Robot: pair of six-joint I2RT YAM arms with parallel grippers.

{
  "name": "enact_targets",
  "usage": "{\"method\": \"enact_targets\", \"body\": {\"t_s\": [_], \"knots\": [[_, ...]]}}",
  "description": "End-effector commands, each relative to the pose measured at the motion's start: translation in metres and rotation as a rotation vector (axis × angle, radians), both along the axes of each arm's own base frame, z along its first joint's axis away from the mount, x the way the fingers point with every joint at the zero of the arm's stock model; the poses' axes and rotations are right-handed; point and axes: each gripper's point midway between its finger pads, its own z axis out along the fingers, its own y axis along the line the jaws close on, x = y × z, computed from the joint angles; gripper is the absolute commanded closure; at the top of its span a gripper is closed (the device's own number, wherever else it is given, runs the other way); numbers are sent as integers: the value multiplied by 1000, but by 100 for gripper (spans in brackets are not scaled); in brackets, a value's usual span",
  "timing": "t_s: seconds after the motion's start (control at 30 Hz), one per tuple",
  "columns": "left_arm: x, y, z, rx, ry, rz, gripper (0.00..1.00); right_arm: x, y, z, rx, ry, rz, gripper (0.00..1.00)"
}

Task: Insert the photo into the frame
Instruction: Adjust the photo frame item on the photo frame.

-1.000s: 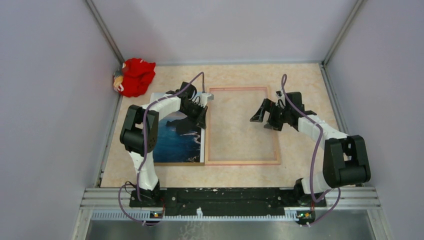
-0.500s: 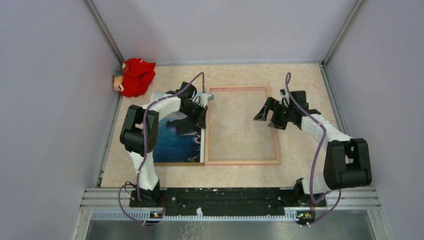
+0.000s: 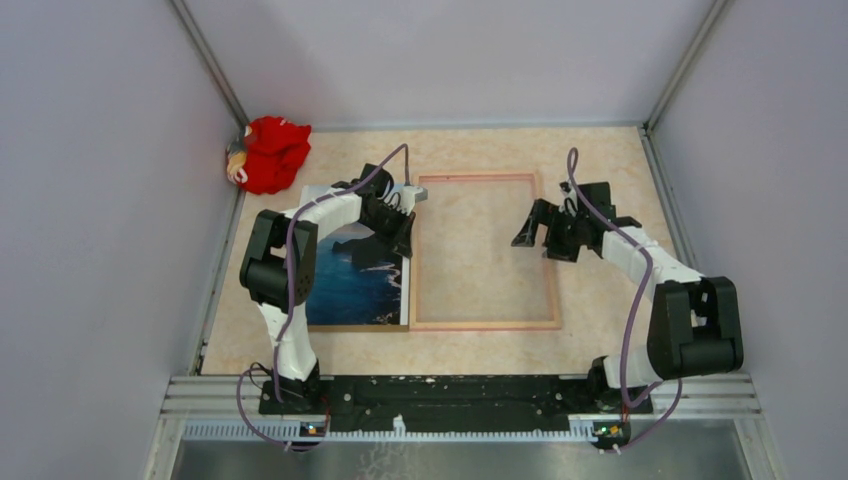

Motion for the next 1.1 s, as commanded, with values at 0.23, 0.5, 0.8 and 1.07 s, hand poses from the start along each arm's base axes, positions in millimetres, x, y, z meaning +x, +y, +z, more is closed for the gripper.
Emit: {"method": "enact_targets", "body": {"t_s": [0.23,0.5,0.8,1.07], "knots": [[-4,3,-19,46,7,-22,95,14,4,7,-103,-46,27,1],[-4,2,-20,45,8,-23,95,13,-3,-3,-224,-19,25,1],[-3,2,-20,48,7,-23,95,12,-10,-7,-327,-11,18,1],[-3,2,-19,50,5,-24,96,16,-8,3,-330,-34,20,1]]}}
